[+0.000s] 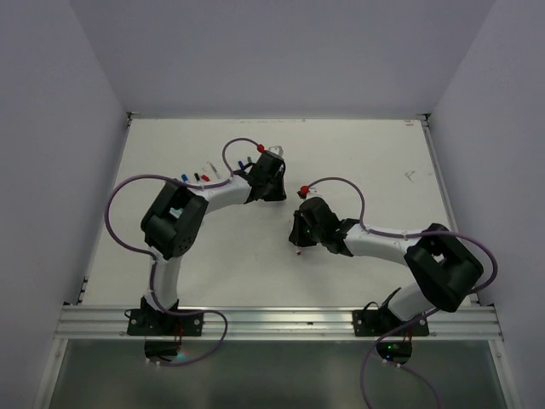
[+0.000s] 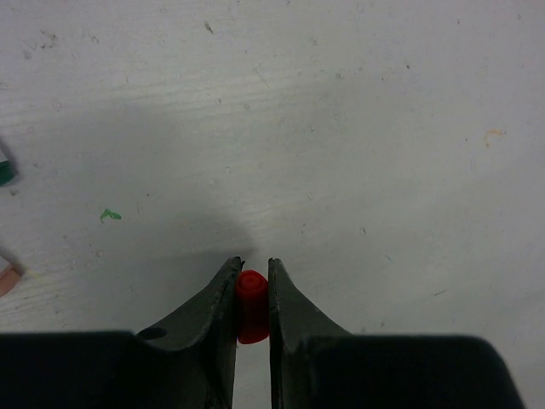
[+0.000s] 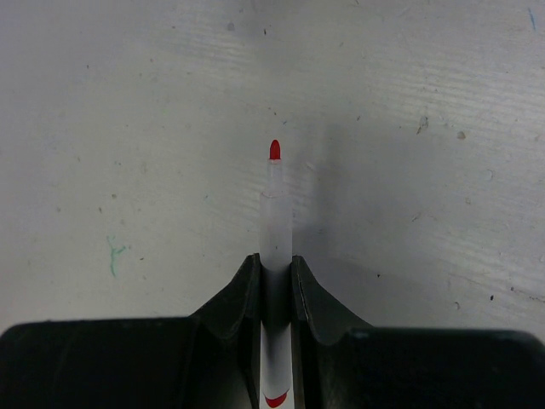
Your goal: Open the pen caps
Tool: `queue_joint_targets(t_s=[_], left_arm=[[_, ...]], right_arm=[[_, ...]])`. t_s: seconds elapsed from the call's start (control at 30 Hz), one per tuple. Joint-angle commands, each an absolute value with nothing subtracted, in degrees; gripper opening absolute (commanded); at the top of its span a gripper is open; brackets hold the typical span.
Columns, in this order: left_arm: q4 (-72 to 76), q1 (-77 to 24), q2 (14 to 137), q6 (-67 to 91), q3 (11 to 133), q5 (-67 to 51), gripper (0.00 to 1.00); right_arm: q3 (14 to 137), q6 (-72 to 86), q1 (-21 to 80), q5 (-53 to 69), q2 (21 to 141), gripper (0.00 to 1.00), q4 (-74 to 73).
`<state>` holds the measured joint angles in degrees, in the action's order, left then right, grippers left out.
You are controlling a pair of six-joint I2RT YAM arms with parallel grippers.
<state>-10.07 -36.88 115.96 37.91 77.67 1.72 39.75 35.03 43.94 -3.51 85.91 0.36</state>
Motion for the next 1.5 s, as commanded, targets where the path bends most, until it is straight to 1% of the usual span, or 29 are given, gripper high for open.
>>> queue_joint_targets(t_s=[0.0,0.13,0.27,0.33,0.37,0.43,0.53,0.6,0.63,0.8,0.83,0.87,0.97,1.0,1.07,1.1,1.13,1.17,1.2,1.23,1.3,1.37,1.47], left_arm=[[-10.2,-37.1,118.3,38.5,80.6,0.4,0.09],[-10.3,-37.2,120.5,38.9,81.4,1.1,0.13],[-10.6,-37.1,121.6,39.5,81.2,2.1,0.21],[-11.1,-37.2,121.6,39.8,80.8,2.9,0.22],[-11.3,-37.1,121.6,39.8,80.7,3.3,0.24],[-12.6,-37.1,121.4,39.9,80.6,4.6,0.26],[-12.8,-37.2,120.5,40.2,79.9,5.8,0.34],[-12.8,-37.1,120.1,40.3,79.6,6.1,0.37],[-12.9,-37.2,120.0,40.3,79.5,6.2,0.40],[-13.1,-37.0,116.6,40.6,78.5,8.1,0.41],[-13.2,-37.1,115.6,40.5,78.1,8.5,0.46],[-13.3,-37.0,114.4,40.4,77.8,9.2,0.46],[-14.0,-36.6,109.4,39.7,76.6,11.9,0.61],[-14.1,-36.4,106.6,39.6,76.1,12.7,0.64],[-14.3,-35.3,103.6,39.3,74.3,12.9,0.72],[-14.2,-34.8,100.0,39.1,73.4,13.3,0.75],[-14.3,-33.8,98.2,38.9,71.7,13.4,0.82],[-14.7,-33.2,96.3,38.7,70.8,13.6,0.85],[-15.1,-32.6,92.5,38.0,70.1,14.3,0.89],[-15.6,-31.5,90.6,37.6,68.8,14.7,0.96],[-17.2,-30.2,85.5,36.2,67.6,15.3,1.00],[-19.0,-27.8,82.2,35.2,65.8,14.7,1.00],[-21.8,-24.3,76.0,33.2,63.6,14.2,1.00]], right_arm=[[42.1,36.9,44.4,-4.7,87.8,0.00,0.5],[42.5,37.2,44.8,-4.9,89.2,0.00,0.8],[42.5,37.8,44.8,-5.9,89.6,0.00,1.1],[42.5,38.1,44.8,-6.4,89.9,0.00,1.2],[42.5,38.2,44.8,-6.8,89.9,0.01,1.3],[42.6,38.6,44.8,-7.4,90.0,0.04,1.2],[42.9,38.8,44.8,-8.9,90.4,0.08,1.4],[43.2,39.2,44.8,-9.5,90.6,0.09,1.7],[43.2,39.3,44.9,-9.6,91.2,0.09,1.8],[43.8,40.0,44.8,-11.3,92.7,0.10,2.5],[43.9,39.9,44.8,-11.6,92.8,0.13,2.8],[44.1,39.6,44.9,-11.9,93.3,0.14,2.7],[44.9,38.7,44.8,-13.0,93.4,0.24,2.5],[45.4,38.1,44.8,-13.0,93.3,0.27,2.5],[46.1,37.2,44.8,-12.7,92.9,0.36,2.5],[47.4,35.8,44.8,-12.7,92.4,0.42,2.4],[48.2,35.1,44.8,-12.9,92.2,0.45,2.0],[49.0,34.2,44.8,-12.7,92.0,0.47,2.0],[51.1,32.0,44.8,-12.6,92.0,0.52,1.8],[52.5,30.9,44.8,-12.7,92.4,0.55,1.4],[56.2,27.9,44.8,-12.4,93.7,0.62,1.2],[58.9,25.8,44.8,-12.3,95.2,0.64,1.6],[64.8,22.2,44.8,-12.4,99.7,0.64,1.5]])
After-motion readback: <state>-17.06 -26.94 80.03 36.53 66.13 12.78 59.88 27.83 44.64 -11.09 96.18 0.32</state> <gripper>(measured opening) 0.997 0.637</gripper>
